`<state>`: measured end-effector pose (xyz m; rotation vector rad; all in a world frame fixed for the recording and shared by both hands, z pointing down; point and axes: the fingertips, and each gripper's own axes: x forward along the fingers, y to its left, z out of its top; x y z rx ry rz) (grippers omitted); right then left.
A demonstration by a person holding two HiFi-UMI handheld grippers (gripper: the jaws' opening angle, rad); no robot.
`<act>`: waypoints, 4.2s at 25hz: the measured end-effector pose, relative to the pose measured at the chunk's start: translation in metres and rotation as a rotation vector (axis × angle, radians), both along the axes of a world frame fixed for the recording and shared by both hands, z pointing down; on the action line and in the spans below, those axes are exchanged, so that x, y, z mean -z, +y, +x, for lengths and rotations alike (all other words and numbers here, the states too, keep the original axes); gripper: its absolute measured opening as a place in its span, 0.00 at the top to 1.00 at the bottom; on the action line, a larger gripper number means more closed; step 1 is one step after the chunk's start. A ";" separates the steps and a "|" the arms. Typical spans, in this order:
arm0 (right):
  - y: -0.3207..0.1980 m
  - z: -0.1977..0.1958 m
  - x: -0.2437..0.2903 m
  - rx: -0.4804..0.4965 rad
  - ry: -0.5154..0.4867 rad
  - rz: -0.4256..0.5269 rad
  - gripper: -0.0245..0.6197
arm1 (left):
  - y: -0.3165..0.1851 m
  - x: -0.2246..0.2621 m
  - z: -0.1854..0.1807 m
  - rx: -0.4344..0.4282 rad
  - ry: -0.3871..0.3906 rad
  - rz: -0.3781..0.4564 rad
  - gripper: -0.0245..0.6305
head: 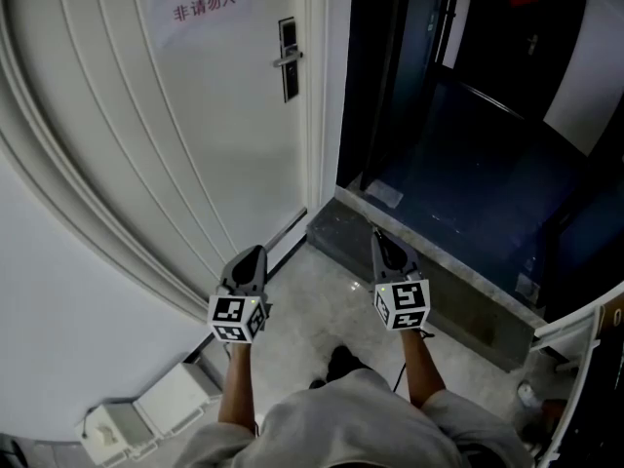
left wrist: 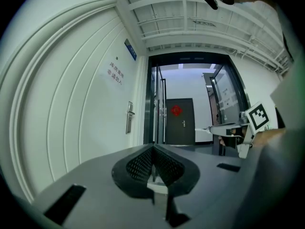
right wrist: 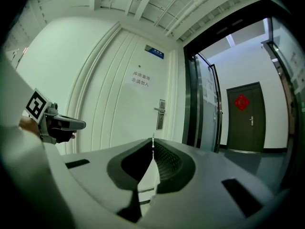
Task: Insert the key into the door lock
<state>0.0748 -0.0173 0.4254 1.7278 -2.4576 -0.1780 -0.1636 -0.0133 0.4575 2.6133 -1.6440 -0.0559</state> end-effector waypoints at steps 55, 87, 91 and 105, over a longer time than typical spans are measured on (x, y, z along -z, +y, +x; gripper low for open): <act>-0.532 -0.016 0.009 0.243 -0.019 0.007 0.92 | -0.499 0.027 0.032 0.148 -0.056 0.034 0.94; -0.572 -0.098 0.002 0.354 -0.016 0.000 0.92 | -0.504 0.006 -0.040 0.259 -0.071 -0.015 0.94; -0.578 -0.103 0.014 0.362 0.002 0.028 0.92 | -0.505 0.007 -0.040 0.255 -0.070 -0.009 0.93; -0.600 -0.116 0.057 0.375 0.137 0.160 0.92 | -0.511 0.015 -0.044 0.250 -0.072 0.006 0.94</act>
